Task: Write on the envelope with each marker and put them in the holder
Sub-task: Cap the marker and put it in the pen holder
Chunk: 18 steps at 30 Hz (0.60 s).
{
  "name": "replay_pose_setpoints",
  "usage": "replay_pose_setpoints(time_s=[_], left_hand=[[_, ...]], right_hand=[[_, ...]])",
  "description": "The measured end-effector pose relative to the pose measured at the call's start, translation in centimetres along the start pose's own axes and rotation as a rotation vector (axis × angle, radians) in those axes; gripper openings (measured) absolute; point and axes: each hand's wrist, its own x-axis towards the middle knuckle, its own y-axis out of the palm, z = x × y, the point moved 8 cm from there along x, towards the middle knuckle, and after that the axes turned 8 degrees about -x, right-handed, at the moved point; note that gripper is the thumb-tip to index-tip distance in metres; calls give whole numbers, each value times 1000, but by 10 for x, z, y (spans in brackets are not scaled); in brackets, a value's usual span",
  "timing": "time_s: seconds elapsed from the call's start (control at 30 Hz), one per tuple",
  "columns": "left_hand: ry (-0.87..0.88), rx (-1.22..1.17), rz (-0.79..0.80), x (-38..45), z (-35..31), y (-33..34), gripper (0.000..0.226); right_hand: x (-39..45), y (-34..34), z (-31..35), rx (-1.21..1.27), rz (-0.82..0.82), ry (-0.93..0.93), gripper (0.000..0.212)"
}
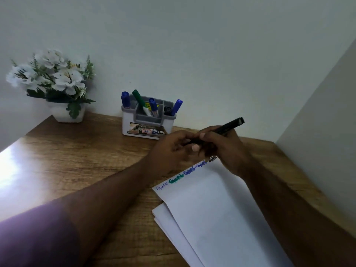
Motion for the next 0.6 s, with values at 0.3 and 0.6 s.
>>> replay_pose_setpoints(time_s=[0.3, 0.6], left_hand=[[176, 351, -121, -2, -7, -11, 16], [1, 104, -355, -1, 0, -41, 21]], right_hand=[[-16, 5, -2, 122, -477, 119, 25], [-36, -36, -5, 535, -450, 195, 23]])
